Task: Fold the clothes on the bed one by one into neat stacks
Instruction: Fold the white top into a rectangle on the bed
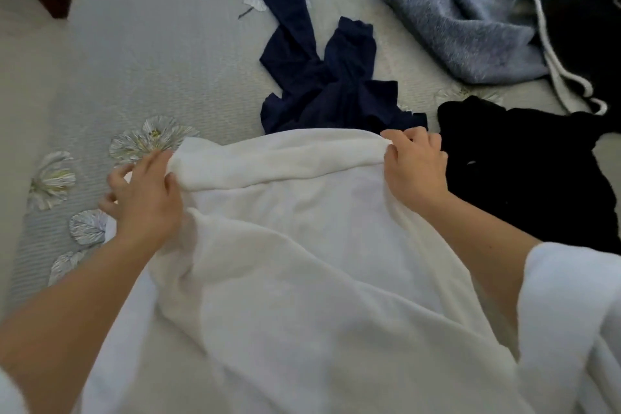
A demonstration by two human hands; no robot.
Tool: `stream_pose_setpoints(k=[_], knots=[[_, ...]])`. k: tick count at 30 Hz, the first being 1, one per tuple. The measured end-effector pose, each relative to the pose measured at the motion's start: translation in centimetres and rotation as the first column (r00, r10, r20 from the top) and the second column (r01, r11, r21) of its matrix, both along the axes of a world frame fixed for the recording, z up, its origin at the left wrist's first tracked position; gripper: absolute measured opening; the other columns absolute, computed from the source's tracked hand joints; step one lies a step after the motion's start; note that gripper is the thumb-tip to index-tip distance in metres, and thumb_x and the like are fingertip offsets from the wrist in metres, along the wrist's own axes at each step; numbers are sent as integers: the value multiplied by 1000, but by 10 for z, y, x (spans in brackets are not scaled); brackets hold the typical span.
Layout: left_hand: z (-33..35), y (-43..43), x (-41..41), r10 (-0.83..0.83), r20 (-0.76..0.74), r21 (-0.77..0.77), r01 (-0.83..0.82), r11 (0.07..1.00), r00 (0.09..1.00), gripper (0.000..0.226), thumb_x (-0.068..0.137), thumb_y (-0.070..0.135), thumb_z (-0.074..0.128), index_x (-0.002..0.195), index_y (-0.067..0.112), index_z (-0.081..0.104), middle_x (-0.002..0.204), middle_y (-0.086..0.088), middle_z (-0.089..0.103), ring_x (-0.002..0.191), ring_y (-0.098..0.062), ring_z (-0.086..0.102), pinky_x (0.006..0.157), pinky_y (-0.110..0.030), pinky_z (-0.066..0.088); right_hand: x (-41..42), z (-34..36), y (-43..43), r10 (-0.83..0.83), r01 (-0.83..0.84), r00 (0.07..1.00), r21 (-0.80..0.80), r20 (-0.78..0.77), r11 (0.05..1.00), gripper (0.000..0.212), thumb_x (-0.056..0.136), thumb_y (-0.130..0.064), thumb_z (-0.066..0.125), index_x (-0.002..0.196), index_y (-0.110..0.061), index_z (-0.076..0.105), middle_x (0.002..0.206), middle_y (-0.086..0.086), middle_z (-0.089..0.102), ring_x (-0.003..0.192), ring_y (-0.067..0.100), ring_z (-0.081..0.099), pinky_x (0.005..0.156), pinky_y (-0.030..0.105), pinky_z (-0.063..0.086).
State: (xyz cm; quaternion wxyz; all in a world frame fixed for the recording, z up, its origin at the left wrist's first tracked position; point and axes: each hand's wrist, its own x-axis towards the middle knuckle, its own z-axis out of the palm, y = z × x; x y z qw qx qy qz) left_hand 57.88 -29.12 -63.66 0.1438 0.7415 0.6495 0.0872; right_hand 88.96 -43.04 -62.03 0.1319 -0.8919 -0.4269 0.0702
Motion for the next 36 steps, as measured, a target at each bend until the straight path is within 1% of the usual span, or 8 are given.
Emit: stream_pose_setpoints(k=[4,8,13,17,21,26,30,36], knots=[[-16,18,-2,-111,-123,24,114,993,986,32,99,24,41,128,24,55,135,-6,53,125,-32,28,98,-50,22,21,-18,24,15,-36,991,-152,-132,988,41,99,-22,32,128,-37,57,140,-2,39,132,24,23,105,42,18],[-17,28,-13,-138,-185,132,164,978,973,22,96,26,52,109,13,63,116,-17,58,114,-36,36,93,-50,22,33,-34,19,59,-63,998,-115,-37,991,22,94,-26,40,104,-23,60,124,-1,44,120,23,28,94,39,21],[-9,38,-28,-181,-56,177,188,966,982,21,94,30,51,98,12,63,102,-15,64,113,-32,35,95,-52,22,46,-28,11,87,-119,983,-198,-164,973,28,89,-28,50,115,-35,57,129,-6,39,127,18,22,100,38,17],[-1,43,-25,-159,26,88,157,984,987,25,91,36,50,99,17,64,88,-7,55,114,-31,36,99,-53,25,47,-18,12,95,-110,991,-176,-89,978,6,90,-23,56,91,-22,62,118,4,42,118,25,30,95,38,22],[9,60,-20,1,148,161,-25,987,989,38,89,48,43,106,19,60,105,-17,62,112,-40,48,96,-56,36,56,1,18,-52,15,983,205,173,979,12,91,-19,53,93,-11,61,106,16,48,104,34,43,80,37,26],[-13,57,1,184,131,-67,-176,982,974,35,90,42,55,122,27,58,136,-14,46,126,-39,38,105,-57,31,52,-13,32,-266,279,944,44,-196,959,23,91,-16,46,108,-15,63,111,14,64,107,35,55,85,36,42],[-29,31,-8,169,31,6,-170,985,985,55,94,43,47,144,28,30,151,-15,22,136,-38,20,106,-58,18,12,-28,18,-208,191,944,-88,-258,978,54,96,-25,40,148,-15,28,144,11,45,132,32,37,107,44,26],[-31,-8,-61,140,316,-73,-123,990,938,45,101,30,37,143,12,35,139,-18,43,130,-34,37,107,-44,27,-85,-30,-18,109,-117,971,-29,-213,993,64,99,-34,35,153,-17,4,162,2,1,148,13,-7,118,39,-6]])
